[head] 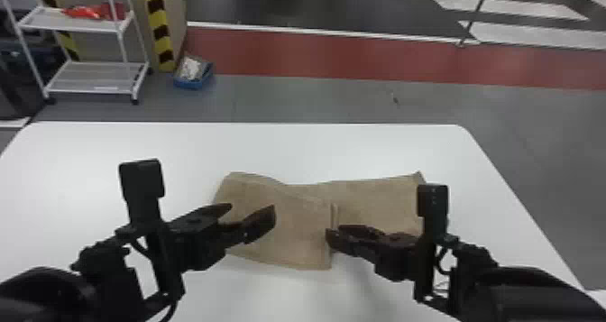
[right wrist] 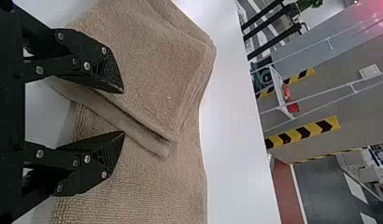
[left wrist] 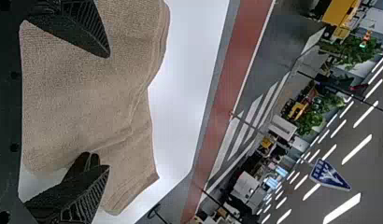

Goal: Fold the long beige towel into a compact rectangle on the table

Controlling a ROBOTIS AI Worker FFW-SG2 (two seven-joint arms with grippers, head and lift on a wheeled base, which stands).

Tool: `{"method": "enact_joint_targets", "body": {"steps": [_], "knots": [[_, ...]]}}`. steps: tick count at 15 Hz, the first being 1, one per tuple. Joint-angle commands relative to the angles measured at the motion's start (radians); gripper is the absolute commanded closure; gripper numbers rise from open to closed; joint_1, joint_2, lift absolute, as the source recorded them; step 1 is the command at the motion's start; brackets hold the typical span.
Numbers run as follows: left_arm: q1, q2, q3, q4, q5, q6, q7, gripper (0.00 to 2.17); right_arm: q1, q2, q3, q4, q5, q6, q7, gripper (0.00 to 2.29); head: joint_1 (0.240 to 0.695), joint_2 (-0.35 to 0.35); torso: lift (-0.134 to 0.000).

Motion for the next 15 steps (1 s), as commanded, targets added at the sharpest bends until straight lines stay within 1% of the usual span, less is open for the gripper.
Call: {"method": "enact_joint_targets", "body": {"steps": [1, 2, 6, 7, 9, 10, 11, 15], "knots": [[0.0, 0.003, 0.001, 0.0, 0.0, 0.0, -0.001, 0.03, -0.012, 0.0, 0.005, 0.002, 0.017, 0.026, -0.003, 0.68, 0.695, -0.141, -0.124], [0.0, 0.003, 0.003, -0.002, 0.0, 0.0, -0.001, 0.03, -0.015, 0.0, 0.011, 0.002, 0.028, 0.032, -0.004, 0.68, 0.695, -0.141, -0.124], [0.002, 0.003, 0.001, -0.002, 0.0, 0.0, -0.001, 0.03, -0.032, 0.0, 0.019, 0.004, 0.034, 0.063, -0.003, 0.68, 0.695, -0.139, -0.124], [0.002, 0.003, 0.001, -0.002, 0.0, 0.0, 0.001, 0.03, -0.033, 0.0, 0.019, 0.004, 0.033, 0.072, -0.003, 0.76, 0.695, -0.138, -0.124], [0.002, 0.003, -0.001, -0.003, 0.0, 0.0, 0.001, 0.03, -0.038, 0.0, 0.019, 0.004, 0.028, 0.09, -0.003, 0.8, 0.695, -0.137, -0.124], [0.002, 0.003, -0.001, -0.003, 0.0, 0.0, 0.001, 0.03, -0.038, 0.0, 0.019, 0.002, 0.025, 0.09, -0.003, 0.9, 0.695, -0.136, -0.124], [0.002, 0.003, -0.001, -0.003, 0.0, 0.0, 0.002, 0.03, -0.038, 0.0, 0.019, 0.002, 0.023, 0.097, -0.003, 0.95, 0.695, -0.136, -0.124], [0.005, 0.003, 0.009, -0.009, 0.0, 0.0, 0.002, 0.03, -0.035, -0.001, 0.01, -0.001, 0.013, 0.09, -0.003, 1.0, 0.695, -0.135, -0.124]]}}
